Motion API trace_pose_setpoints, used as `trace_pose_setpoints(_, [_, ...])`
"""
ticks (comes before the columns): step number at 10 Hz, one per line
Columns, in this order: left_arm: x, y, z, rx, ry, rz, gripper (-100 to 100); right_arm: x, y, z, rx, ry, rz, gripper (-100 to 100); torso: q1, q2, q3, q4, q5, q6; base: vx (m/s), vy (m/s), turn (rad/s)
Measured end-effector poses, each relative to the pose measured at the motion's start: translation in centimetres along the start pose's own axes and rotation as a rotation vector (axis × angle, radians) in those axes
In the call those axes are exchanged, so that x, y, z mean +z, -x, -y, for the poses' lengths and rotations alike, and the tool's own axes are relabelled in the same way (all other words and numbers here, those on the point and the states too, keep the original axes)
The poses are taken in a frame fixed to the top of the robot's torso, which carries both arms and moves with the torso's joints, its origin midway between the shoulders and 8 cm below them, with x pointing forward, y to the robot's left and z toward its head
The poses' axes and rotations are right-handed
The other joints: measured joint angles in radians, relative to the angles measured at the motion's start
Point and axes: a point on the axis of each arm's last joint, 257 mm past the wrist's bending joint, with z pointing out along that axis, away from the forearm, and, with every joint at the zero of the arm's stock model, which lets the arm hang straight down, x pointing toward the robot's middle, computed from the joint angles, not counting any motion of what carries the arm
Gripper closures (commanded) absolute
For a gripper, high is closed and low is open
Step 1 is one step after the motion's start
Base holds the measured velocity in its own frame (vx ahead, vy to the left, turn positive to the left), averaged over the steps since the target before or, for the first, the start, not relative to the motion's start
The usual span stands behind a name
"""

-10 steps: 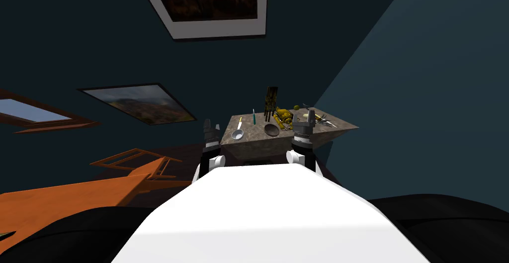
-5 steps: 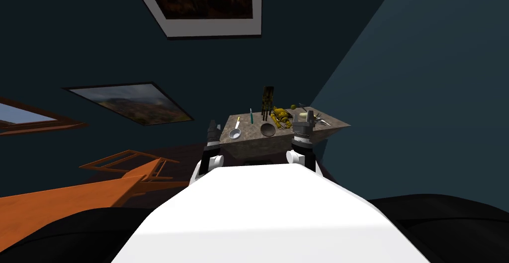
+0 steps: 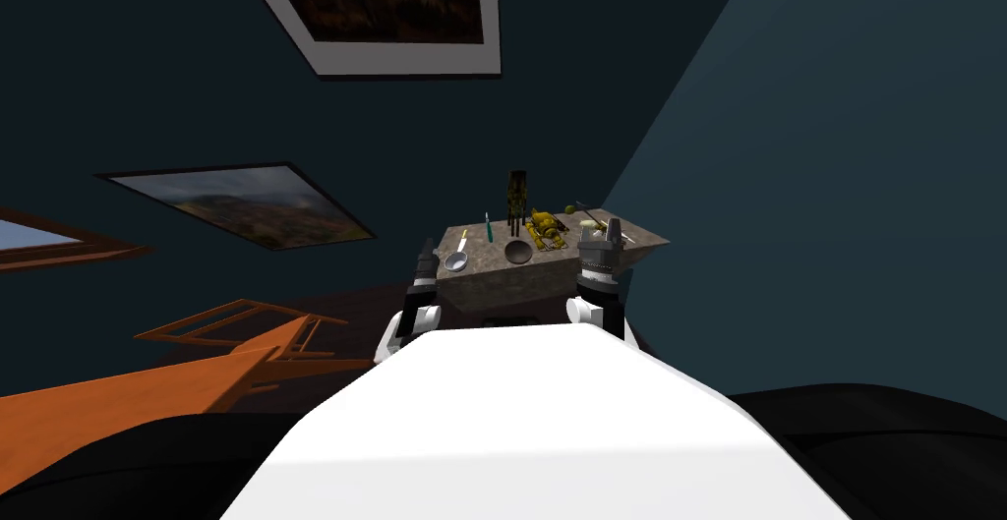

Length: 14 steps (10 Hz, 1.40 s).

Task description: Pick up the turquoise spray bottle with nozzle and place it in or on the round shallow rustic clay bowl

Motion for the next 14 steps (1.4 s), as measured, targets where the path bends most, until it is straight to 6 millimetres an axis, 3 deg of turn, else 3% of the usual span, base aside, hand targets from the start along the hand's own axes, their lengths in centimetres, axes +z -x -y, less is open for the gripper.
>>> trace_pose_setpoints(7, [0.7,0.0,-7.4,0.196,0.126,-0.072,-100,0.0,0.0,0.0,0.0,0.0,0.0,0,-0.001,0.001,0.0,0.0,0.0,0.0,-0.073,-0.122,-0.086])
trace_pose_setpoints(14, [1.1,3.0,-14.7,0.467,0.294,-0.129,-100,0.0,0.0,0.0,0.0,0.0,0.0,0,0.002,-0.005,-0.003,-0.001,0.0,0.0,0.001,-0.1,-0.138])
